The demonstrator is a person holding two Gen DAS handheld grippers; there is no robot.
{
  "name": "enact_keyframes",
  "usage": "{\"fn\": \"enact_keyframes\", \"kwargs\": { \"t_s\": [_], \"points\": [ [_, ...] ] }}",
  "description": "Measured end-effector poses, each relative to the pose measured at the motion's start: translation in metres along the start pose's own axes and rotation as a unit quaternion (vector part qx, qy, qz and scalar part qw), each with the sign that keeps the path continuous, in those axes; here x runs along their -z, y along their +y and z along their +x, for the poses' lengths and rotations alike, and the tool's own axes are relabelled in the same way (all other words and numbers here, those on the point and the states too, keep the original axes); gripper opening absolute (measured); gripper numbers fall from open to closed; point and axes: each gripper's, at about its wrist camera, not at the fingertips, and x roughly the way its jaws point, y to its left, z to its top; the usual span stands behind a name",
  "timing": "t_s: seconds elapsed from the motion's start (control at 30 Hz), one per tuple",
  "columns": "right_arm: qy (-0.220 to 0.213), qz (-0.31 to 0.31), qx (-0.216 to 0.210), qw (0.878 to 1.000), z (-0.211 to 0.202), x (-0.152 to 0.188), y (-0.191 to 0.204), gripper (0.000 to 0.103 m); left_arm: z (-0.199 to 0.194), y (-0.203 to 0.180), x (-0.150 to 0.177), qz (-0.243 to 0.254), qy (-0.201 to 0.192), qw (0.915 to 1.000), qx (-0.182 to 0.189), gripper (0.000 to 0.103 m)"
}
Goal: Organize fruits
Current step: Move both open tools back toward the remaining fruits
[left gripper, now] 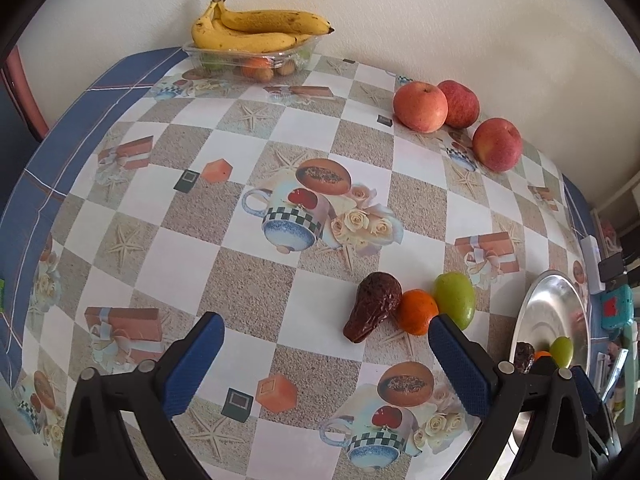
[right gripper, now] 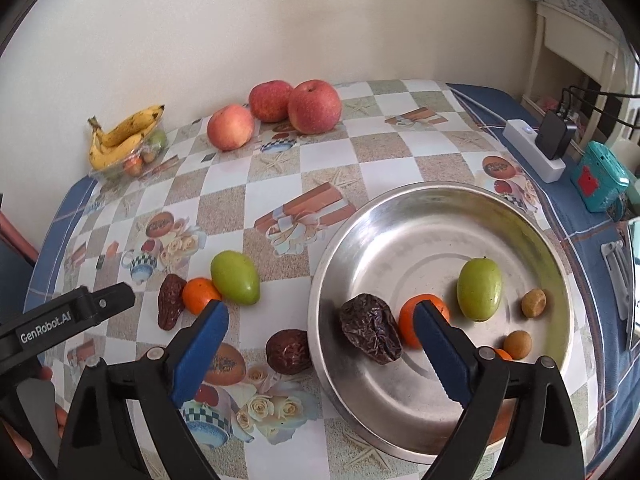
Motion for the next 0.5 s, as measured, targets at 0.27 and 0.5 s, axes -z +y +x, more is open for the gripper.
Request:
{"fn": "enact_keyframes", "kwargs": {
  "t_s": [0.27, 0.5],
  "points": [
    [0.045, 0.013, -0.016, 0.999, 0.006, -0.010, 0.012, 0.094, -0.006, 0.010, -0.012, -0.001, -0.012, 0.9999, -0.005, 0.103],
    [0.036, 0.008, -0.015, 0.999, 0.009, -0.026, 0.036, 0.094, -0.008, 0.024, -0.019, -0.019, -0.013, 0.9997, 0.000, 0.103]
  ]
}}
